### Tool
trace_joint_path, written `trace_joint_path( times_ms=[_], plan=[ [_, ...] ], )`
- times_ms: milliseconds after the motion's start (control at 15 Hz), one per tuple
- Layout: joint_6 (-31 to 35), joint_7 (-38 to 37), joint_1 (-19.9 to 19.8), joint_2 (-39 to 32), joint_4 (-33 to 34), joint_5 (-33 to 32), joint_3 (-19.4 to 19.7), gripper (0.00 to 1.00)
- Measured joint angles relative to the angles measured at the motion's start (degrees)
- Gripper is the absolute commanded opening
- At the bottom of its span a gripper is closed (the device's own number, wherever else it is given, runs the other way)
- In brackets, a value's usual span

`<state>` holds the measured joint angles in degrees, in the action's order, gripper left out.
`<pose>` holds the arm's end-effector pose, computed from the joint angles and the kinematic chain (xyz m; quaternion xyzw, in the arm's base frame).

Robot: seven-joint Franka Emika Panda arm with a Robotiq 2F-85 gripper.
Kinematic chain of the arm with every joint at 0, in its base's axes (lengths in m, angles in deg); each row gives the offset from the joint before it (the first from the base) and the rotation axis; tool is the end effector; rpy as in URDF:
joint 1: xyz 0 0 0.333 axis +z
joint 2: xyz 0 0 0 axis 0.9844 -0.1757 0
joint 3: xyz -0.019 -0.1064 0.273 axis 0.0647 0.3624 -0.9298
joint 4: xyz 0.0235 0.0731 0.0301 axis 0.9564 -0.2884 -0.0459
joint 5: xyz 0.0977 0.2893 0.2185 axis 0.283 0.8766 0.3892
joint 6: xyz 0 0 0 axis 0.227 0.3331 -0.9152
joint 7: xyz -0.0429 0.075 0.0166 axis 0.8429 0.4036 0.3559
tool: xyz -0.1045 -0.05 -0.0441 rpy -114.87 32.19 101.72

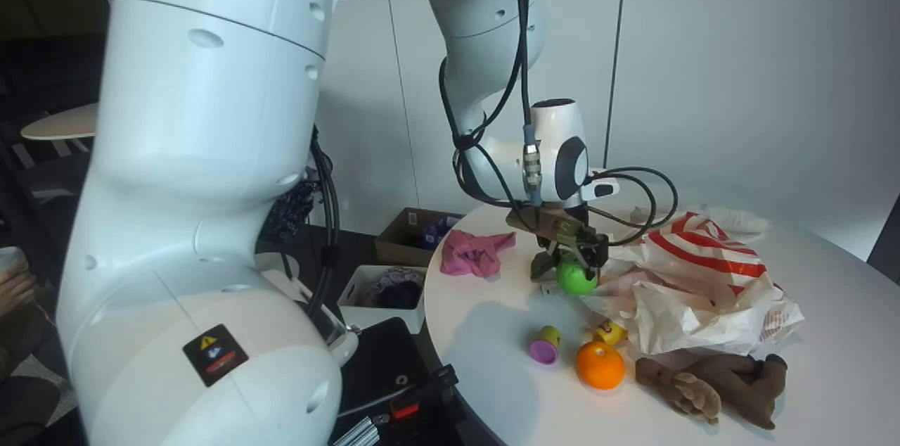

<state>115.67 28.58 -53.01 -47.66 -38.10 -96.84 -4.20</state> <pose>0.4934 0.2289 0.1584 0.9792 0.1838 0.0724 0.0464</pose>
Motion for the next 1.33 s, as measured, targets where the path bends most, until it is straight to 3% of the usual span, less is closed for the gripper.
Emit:
trace_joint_path(
  times_ms=[267,600,1333],
  plan=[
    [0.1,-4.5,0.1,1.9,1.3,-5.4,4.0,0.51],
    [0.4,-9.7,0.2,-1.6,6.0,-11.7,8.7,0.51],
    [0.8,-10.7,0.2,-12.2,15.0,-9.5,8.9,0.51]
  ],
)
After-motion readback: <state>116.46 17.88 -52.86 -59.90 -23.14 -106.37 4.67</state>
